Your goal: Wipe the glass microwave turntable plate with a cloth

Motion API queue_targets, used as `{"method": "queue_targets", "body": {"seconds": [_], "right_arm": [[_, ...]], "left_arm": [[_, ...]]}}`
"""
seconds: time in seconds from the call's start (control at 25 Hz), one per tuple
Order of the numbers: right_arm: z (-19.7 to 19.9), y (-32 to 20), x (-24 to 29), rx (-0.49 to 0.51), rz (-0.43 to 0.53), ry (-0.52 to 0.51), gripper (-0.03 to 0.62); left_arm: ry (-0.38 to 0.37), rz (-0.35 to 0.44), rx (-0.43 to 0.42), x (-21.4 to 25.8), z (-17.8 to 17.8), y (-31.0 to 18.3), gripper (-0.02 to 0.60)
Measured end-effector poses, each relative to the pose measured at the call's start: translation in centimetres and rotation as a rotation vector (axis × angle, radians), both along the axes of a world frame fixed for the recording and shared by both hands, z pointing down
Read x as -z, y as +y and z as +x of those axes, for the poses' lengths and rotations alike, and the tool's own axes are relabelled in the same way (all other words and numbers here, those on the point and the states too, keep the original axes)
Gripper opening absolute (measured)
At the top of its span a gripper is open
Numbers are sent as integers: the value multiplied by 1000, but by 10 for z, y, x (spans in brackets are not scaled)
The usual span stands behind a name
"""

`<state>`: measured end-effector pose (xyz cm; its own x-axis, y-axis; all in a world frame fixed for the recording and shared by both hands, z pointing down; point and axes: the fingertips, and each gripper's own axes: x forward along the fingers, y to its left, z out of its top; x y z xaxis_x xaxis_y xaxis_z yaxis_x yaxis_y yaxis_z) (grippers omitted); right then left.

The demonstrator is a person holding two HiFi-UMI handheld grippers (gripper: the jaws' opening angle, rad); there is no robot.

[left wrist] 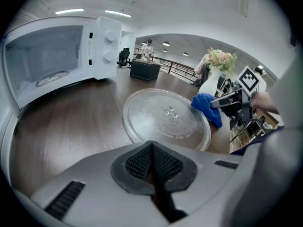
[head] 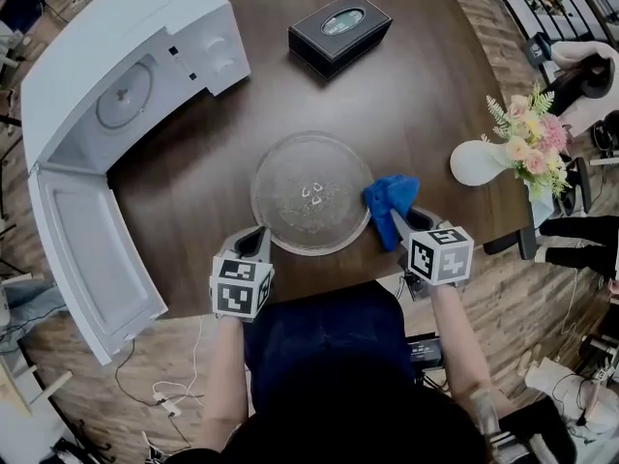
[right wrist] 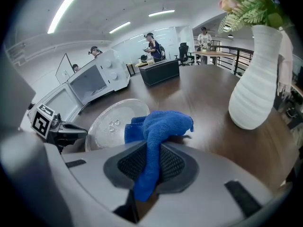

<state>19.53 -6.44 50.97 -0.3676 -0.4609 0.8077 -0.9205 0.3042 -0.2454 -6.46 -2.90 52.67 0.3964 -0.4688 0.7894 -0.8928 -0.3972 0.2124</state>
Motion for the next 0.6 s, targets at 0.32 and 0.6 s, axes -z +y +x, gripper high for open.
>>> {"method": "queue_targets", "body": {"seconds": [0.32,0.6], "right_arm": [[-9,-15,29,-3,100,-107,52],[-15,-39,69,-46,256,-186,52]], "left_arm": [[57,-6,55,7,0,0,3],[121,45,104,39,4,-11,5]]}}
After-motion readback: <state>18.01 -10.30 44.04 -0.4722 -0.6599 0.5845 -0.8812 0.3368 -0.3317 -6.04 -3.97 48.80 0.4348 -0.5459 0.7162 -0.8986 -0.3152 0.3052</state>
